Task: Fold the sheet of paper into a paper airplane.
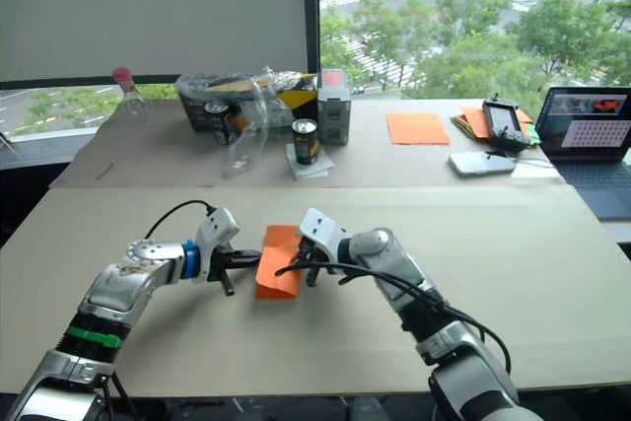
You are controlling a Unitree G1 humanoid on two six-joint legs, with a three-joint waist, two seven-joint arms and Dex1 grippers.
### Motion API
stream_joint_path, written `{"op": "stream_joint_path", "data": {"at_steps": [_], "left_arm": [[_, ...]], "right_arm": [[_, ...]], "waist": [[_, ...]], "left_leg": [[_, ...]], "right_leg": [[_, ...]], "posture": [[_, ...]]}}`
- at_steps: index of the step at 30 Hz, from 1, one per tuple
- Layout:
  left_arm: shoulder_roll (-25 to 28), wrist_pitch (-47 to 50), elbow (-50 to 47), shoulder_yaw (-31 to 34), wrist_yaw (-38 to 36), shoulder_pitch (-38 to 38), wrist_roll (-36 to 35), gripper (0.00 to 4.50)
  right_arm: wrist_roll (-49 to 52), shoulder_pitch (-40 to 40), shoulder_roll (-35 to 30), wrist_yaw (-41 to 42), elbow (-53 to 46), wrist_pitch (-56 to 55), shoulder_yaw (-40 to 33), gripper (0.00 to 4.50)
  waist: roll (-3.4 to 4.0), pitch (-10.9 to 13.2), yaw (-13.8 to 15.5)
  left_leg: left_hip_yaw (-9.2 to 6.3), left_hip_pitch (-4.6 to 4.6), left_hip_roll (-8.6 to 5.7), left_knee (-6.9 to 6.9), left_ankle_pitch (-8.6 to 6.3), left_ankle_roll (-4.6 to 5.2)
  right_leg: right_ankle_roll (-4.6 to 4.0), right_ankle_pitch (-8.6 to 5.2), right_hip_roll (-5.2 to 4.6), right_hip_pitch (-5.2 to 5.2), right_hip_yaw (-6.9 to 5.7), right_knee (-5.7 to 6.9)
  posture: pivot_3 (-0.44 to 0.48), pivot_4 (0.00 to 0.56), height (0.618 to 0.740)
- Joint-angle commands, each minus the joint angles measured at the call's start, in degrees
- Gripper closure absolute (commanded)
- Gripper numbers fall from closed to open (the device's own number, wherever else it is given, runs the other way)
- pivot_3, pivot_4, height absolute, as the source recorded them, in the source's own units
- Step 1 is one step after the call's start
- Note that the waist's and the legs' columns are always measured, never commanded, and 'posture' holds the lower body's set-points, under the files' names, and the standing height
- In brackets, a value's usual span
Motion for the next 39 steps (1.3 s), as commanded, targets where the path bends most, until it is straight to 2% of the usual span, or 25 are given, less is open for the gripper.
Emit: {"op": "stream_joint_path", "data": {"at_steps": [1,4,8,13,15,20,25,32,36,39], "left_arm": [[2.4,0.0,-1.7,4.3,0.4,-2.0,-1.6,4.5],[3.0,-1.0,-1.5,5.9,-0.1,-3.5,-2.6,4.5],[0.5,-1.4,-2.2,5.4,-0.6,-4.7,-4.4,4.5],[-3.0,-2.5,-2.4,0.1,-0.6,-3.8,-2.6,4.5],[-3.0,-3.8,-2.5,-3.6,-0.3,-2.5,0.1,4.5],[-3.7,-4.1,-2.7,-7.1,1.0,0.8,2.3,4.5],[-3.9,-5.6,-1.9,-8.6,1.1,1.9,3.7,4.5],[-3.5,-6.8,-0.6,-9.5,0.4,1.5,4.7,4.5],[-3.0,-7.1,-0.4,-9.6,-0.2,1.3,5.0,4.5],[-2.6,-7.5,-0.5,-9.9,-0.5,1.4,5.4,4.5]], "right_arm": [[-1.5,2.0,0.1,0.8,-0.5,-0.1,2.7,4.48],[-2.5,3.6,-0.1,0.6,-1.3,0.4,3.8,4.48],[-3.2,5.6,-0.4,0.4,-3.1,0.9,4.1,4.48],[-3.7,6.7,-0.6,-0.3,-4.6,1.7,3.4,4.48],[-4.0,6.8,-1.0,-0.8,-5.7,1.9,3.2,4.48],[-3.3,7.8,-2.0,-1.5,-9.8,3.2,2.3,4.48],[-4.0,11.6,-5.3,-0.2,-13.5,-0.8,3.3,4.48],[-2.8,16.5,-6.6,2.3,-11.2,-10.1,4.0,4.48],[-1.7,18.3,-7.2,4.2,-11.5,-11.5,4.1,4.48],[-0.3,17.7,-6.9,4.4,-11.1,-11.1,2.1,4.48]], "waist": [[0.0,0.0,0.0],[0.0,0.0,0.0],[0.02,-0.1,0.0],[0.0,-0.1,0.0],[0.0,-0.1,0.0],[0.0,-0.1,0.1],[0.01,-0.2,0.9],[-0.01,-0.3,1.2],[0.0,-0.3,1.3],[0.02,-0.3,1.2]], "left_leg": [[0.0,0.0,0.0,0.0,0.0,0.0],[-0.02,-0.01,0.0,0.0,0.0,0.0],[0.01,0.05,-0.01,0.0,0.0,0.0],[0.01,0.04,-0.02,0.0,0.0,0.0],[0.01,0.05,-0.01,0.0,0.0,0.0],[0.0,0.03,-0.01,-0.01,0.0,0.0],[0.02,0.08,-0.03,-0.01,0.0,0.0],[0.05,0.18,-0.02,-0.01,0.0,0.0],[0.05,0.34,-0.02,-0.03,-0.01,0.0],[0.03,0.76,0.01,-0.2,-0.02,0.03]], "right_leg": [[0.0,0.0,0.0,0.0,0.0,0.0],[0.0,0.0,0.0,0.0,-0.02,0.0],[0.01,0.0,-0.02,0.08,-0.01,-0.03],[0.01,-0.01,-0.02,0.08,-0.01,-0.02],[0.01,-0.01,-0.01,0.07,0.0,-0.01],[0.01,-0.01,-0.01,0.05,0.0,-0.01],[0.02,-0.02,-0.03,0.15,0.0,-0.08],[0.03,-0.03,-0.02,0.23,0.01,-0.1],[0.04,-0.06,-0.02,0.42,0.01,-0.15],[0.05,-0.11,-0.01,0.93,-0.03,-0.44]], "posture": [[0.0,0.15,0.73],[0.0,0.15,0.73],[0.0,0.15,0.73],[0.0,0.15,0.73],[0.0,0.15,0.73],[0.0,0.15,0.73],[0.0,0.15,0.73],[0.0,0.15,0.73],[0.0,0.15,0.73],[0.0,0.15,0.73]]}}
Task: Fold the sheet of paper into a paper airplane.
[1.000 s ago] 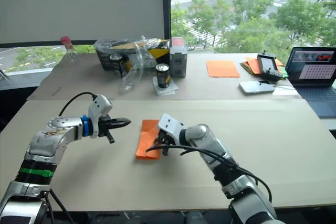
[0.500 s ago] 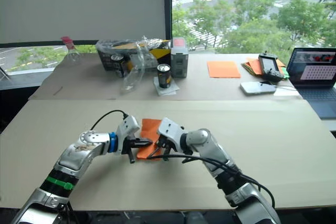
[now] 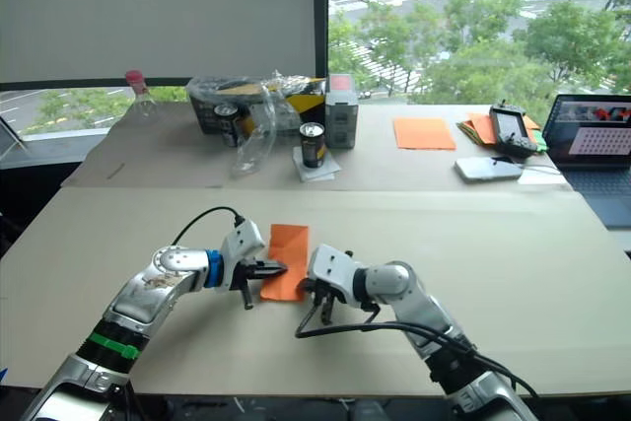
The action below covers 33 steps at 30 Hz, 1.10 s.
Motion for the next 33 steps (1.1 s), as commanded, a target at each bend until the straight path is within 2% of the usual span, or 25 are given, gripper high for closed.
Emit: {"op": "stream_joint_path", "data": {"at_steps": [1,5,13,33], "left_arm": [[1.0,0.4,0.8,-1.2,-0.4,0.5,1.6,4.5],[1.1,0.2,0.8,-0.9,-0.5,1.0,1.7,4.5],[0.9,0.5,0.1,-0.8,-0.4,2.1,1.4,4.5],[1.7,3.4,-4.8,0.7,0.7,5.7,0.9,4.5]], "right_arm": [[1.5,1.6,-0.4,3.1,1.6,1.7,1.3,4.48],[1.3,-0.6,1.0,1.4,4.0,0.4,0.2,4.48],[-3.3,-9.4,5.2,-2.1,19.5,-5.8,1.0,4.48],[-4.0,-27.4,11.9,-10.8,54.3,-20.1,-7.0,4.48]], "waist": [[0.01,0.0,0.0],[0.0,0.0,-0.1],[0.02,0.0,-0.6],[0.04,0.0,-1.2]], "left_leg": [[0.0,0.1,0.0,-0.02,-0.02,0.02],[0.01,0.08,0.0,-0.01,-0.02,0.01],[0.0,0.31,0.04,-0.02,-0.02,0.01],[-0.01,0.3,0.03,-0.06,-0.02,0.01]], "right_leg": [[0.01,-0.01,0.0,0.13,-0.01,-0.06],[0.02,-0.01,-0.01,0.15,0.0,-0.11],[0.0,0.0,0.05,0.27,0.01,-0.01],[-0.04,0.03,0.02,0.27,0.02,-0.03]], "posture": [[0.0,0.15,0.73],[0.0,0.15,0.73],[0.0,0.15,0.73],[0.0,0.15,0.73]]}}
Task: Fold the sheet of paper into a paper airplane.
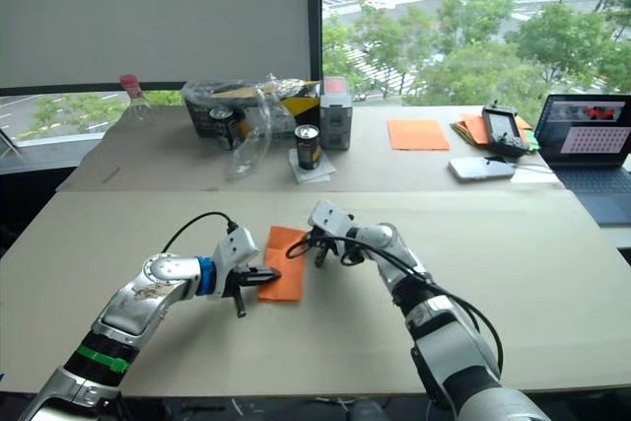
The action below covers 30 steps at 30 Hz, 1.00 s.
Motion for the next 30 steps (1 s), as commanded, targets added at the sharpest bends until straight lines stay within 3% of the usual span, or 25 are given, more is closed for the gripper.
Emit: {"op": "stream_joint_path", "data": {"at_steps": [1,9,17,30], "left_arm": [[0.6,1.8,0.0,-1.2,-0.1,1.5,0.4,4.5],[0.5,2.2,-0.4,-0.9,0.1,1.7,0.4,4.5],[0.3,2.2,0.1,-0.4,0.3,2.2,-0.1,4.5],[-0.8,1.0,2.2,-1.0,0.2,0.7,0.2,4.5]], "right_arm": [[-1.8,-1.7,0.9,-2.4,5.8,-1.8,-1.2,4.48],[-2.8,-5.5,0.9,-8.6,10.6,-2.7,-4.0,4.48],[3.8,2.8,-0.9,7.2,-10.5,-2.0,-5.4,4.48],[0.5,10.7,-1.0,9.2,-16.0,2.7,-1.1,4.48]], "waist": [[0.0,0.0,-0.1],[0.02,0.0,-0.1],[0.07,0.0,-0.2],[0.07,0.0,-0.1]], "left_leg": [[0.0,0.0,0.0,0.0,0.0,0.0],[-0.01,-0.03,-0.02,0.0,0.0,0.0],[-0.04,-0.31,-0.01,-0.01,0.0,0.0],[-0.03,-0.27,-0.02,0.0,0.0,0.0]], "right_leg": [[0.0,0.0,0.0,0.0,0.0,0.0],[0.0,0.0,-0.02,-0.02,0.0,-0.01],[0.01,0.0,-0.02,-0.24,-0.01,-0.06],[0.01,-0.01,-0.02,-0.21,-0.01,-0.05]], "posture": [[0.0,0.15,0.73],[0.0,0.15,0.73],[0.0,0.15,0.73],[0.0,0.15,0.73]]}}
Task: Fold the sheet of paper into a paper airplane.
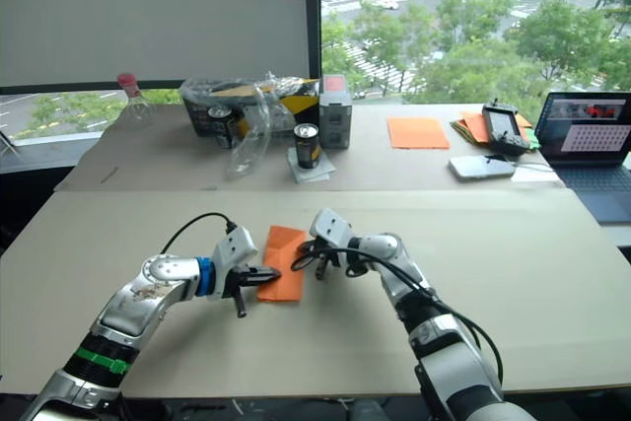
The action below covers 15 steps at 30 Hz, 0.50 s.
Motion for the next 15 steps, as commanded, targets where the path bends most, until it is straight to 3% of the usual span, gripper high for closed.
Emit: {"op": "stream_joint_path", "data": {"at_steps": [1,15], "left_arm": [[-0.3,0.5,2.2,-1.7,0.1,0.6,0.8,4.5],[-1.0,-0.7,4.2,-2.5,-1.0,0.2,1.1,4.5]], "right_arm": [[-0.4,3.0,-0.7,2.1,-4.1,1.4,1.6,4.48],[2.7,23.1,-12.1,13.4,-32.1,10.2,8.1,4.48]], "waist": [[0.0,0.0,0.1],[0.05,-0.1,1.2]], "left_leg": [[0.0,0.0,0.0,0.0,0.0,0.0],[0.02,0.09,-0.01,0.0,-0.01,0.0]], "right_leg": [[0.0,0.0,0.0,0.01,0.0,0.0],[0.1,-0.06,-0.01,0.15,0.0,-0.09]], "posture": [[0.0,0.15,0.73],[0.0,0.15,0.73]]}}
